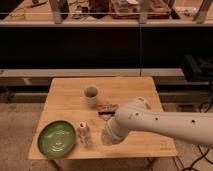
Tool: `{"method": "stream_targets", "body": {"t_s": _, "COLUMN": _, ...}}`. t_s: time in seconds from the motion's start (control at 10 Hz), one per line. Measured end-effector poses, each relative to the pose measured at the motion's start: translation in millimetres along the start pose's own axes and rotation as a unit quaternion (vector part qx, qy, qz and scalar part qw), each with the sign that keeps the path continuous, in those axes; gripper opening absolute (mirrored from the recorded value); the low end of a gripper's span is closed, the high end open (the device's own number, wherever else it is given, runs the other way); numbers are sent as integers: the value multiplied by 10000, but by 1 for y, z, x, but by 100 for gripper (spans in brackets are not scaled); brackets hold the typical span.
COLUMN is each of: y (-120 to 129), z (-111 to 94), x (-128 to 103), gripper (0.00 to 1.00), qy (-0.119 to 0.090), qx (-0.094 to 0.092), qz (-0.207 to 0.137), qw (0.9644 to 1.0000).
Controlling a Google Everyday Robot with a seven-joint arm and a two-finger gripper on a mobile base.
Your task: Knock the bottle over
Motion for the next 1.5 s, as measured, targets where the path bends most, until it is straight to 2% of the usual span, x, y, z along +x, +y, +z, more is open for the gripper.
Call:
{"method": "stream_targets", "body": {"t_s": 0.2, "y": 0, "z": 2, "x": -7, "gripper": 28, "qy": -19, "qx": -194, "qz": -36, "qw": 9998}}
{"method": "stream_targets", "body": {"t_s": 0.3, "y": -8, "z": -2, "x": -18, "gripper": 28, "qy": -16, "qx": -180, "qz": -23, "qw": 9998}}
{"method": "stream_targets", "body": {"t_s": 0.4, "y": -16, "z": -11, "x": -27, "gripper": 28, "qy": 77, "qx": -135, "qz": 44, "qw": 9999}}
{"method": "stream_targets", "body": {"t_s": 0.7, "y": -19, "z": -33, "x": -38, "gripper": 28, "qy": 91, "qx": -103, "qz": 47, "qw": 9999}}
{"method": "stream_targets", "body": {"t_s": 1.0, "y": -24, "z": -16, "x": -29, "gripper": 28, "qy": 43, "qx": -156, "qz": 12, "qw": 9999}}
{"method": "stream_targets", "body": {"t_s": 1.2, "y": -17, "z": -14, "x": -27, "gripper": 28, "qy": 49, "qx": -160, "qz": 45, "qw": 9998}}
{"method": "stream_targets", "body": {"t_s": 1.3, "y": -12, "z": -17, "x": -35, "gripper": 28, "qy": -61, "qx": -278, "qz": 89, "qw": 9996}}
{"method": "stream_targets", "body": {"t_s": 1.5, "y": -8, "z": -16, "x": -41, "gripper": 28, "qy": -100, "qx": -392, "qz": -25, "qw": 9992}}
